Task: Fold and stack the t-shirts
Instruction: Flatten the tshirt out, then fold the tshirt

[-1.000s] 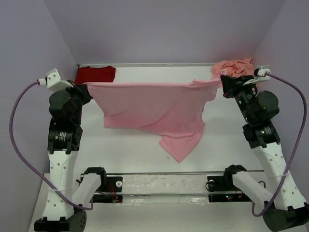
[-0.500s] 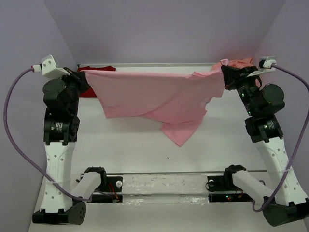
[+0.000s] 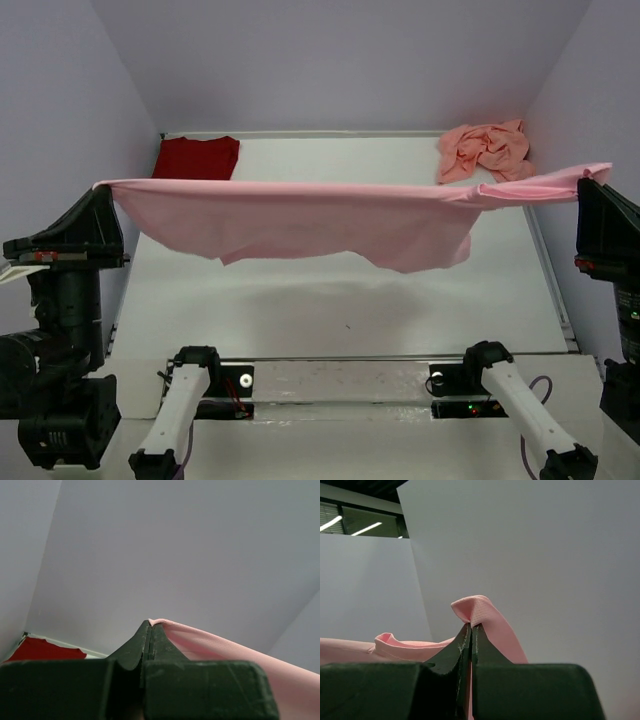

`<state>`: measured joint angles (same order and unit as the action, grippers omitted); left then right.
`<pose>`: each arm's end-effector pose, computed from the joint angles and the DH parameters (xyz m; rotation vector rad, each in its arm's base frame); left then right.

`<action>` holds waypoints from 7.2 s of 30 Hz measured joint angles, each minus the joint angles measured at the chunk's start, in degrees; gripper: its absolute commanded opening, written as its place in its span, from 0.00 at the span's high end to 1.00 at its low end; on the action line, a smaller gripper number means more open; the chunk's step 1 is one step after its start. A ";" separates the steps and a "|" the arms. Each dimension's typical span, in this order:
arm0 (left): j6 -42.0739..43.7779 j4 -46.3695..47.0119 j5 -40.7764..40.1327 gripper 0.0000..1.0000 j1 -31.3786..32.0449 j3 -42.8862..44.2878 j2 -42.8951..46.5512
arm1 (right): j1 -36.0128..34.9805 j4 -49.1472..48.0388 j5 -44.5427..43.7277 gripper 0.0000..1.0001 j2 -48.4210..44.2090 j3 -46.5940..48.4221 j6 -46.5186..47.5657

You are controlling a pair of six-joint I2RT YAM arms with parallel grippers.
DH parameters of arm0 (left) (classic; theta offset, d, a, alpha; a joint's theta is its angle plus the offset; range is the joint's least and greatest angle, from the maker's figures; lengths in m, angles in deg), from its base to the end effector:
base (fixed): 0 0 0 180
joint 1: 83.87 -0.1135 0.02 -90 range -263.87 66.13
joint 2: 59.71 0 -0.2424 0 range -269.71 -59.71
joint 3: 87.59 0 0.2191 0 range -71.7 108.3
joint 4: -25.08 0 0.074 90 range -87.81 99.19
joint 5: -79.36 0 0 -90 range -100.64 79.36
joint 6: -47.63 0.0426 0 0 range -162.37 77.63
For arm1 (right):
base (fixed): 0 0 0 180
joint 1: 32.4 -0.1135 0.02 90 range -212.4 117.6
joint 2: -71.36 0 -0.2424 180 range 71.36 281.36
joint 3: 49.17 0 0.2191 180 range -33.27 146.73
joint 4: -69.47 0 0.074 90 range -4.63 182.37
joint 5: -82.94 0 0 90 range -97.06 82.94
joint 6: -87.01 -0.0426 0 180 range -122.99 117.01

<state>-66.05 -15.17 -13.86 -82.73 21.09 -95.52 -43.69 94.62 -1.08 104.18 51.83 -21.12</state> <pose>-0.0138 0.0027 0.5275 -0.2476 0.9779 -0.3680 -0.0177 0.0010 0.5277 -0.0500 0.8337 0.5265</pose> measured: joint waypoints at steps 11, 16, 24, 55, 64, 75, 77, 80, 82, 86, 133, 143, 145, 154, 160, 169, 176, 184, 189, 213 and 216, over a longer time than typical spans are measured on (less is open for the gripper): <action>-2.36 -6.29 1.33 1.00 0.00 -5.92 0.59 | 0.00 9.79 -1.31 1.00 -0.94 -1.25 2.36; -3.17 -3.63 1.40 1.00 0.00 -14.82 0.52 | 0.00 9.01 -3.65 1.00 -1.77 -10.54 2.75; -4.50 -3.65 2.38 1.00 0.00 -31.58 -5.64 | 0.00 10.64 -6.23 1.00 0.22 -30.32 1.75; -0.37 18.08 6.27 1.00 -0.04 -37.05 -40.83 | 0.02 -12.41 -8.44 1.00 41.46 -37.77 3.48; 1.77 21.40 8.66 1.00 -0.02 -26.80 -53.75 | 0.02 -17.94 -6.51 1.00 58.49 -27.28 4.46; 2.56 21.20 10.73 1.00 0.35 -20.17 -62.84 | 0.02 -20.50 -4.87 1.00 70.77 -15.96 4.90; 2.75 20.74 10.71 1.00 0.35 -18.62 -63.84 | 0.02 -20.72 -4.90 1.00 71.43 -15.50 5.05; 3.04 19.37 10.73 1.00 0.37 -15.96 -65.40 | 0.02 -21.27 -4.90 1.00 72.28 -15.39 5.16; 3.13 18.75 10.73 1.00 0.37 -14.27 -66.60 | 0.02 -21.31 -4.90 1.00 72.76 -15.39 5.16; 3.30 16.72 10.58 1.00 0.37 -12.79 -68.22 | 0.02 -21.46 -4.92 1.00 72.89 -15.41 5.35; 2.08 -0.59 10.97 1.00 -0.26 3.48 -76.67 | 0.02 -16.37 -10.43 1.00 65.88 -18.12 6.88; 1.22 -4.68 13.53 1.00 -0.26 3.74 -79.38 | 0.02 -12.11 -7.87 1.00 56.30 -24.22 4.81; 0.72 -4.79 14.01 1.00 -0.26 3.74 -79.41 | 0.02 -11.96 -7.69 1.00 54.86 -25.55 4.74; -0.48 -5.75 15.61 1.00 -0.26 4.76 -79.41 | 0.02 -10.64 -7.41 1.00 51.76 -27.74 4.42; -0.66 -6.40 15.67 1.00 -0.26 5.40 -79.41 | 0.02 -9.60 -7.28 1.00 49.72 -28.61 4.15; -1.09 -6.78 16.90 1.00 -3.10 4.94 -79.41 | 0.02 -6.71 -7.41 1.00 45.07 -31.45 4.11; -1.90 -6.80 18.84 1.00 -4.15 2.78 -79.41 | 0.02 -4.52 -7.30 1.00 41.33 -33.73 3.19; -1.95 -6.69 20.72 1.00 -4.15 2.27 -79.41 | 0.02 -1.40 -6.78 1.00 38.84 -35.36 1.46; -1.90 -6.75 21.66 1.00 -4.13 2.25 -79.41 | -0.07 0.96 -6.49 1.00 35.78 -37.62 0.22; -1.07 -10.03 25.59 1.00 -4.15 -3.21 -80.35 | -1.55 10.25 -4.72 1.00 44.59 -36.41 -3.61; -1.09 -10.19 25.73 1.00 -4.15 -4.50 -79.80 | -1.55 12.52 -4.52 1.00 47.95 -33.64 -3.72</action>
<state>-67.15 -25.36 11.86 -86.88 16.59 -175.32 -45.24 107.15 -5.61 152.14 18.19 -24.83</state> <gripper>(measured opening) 0.011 0.021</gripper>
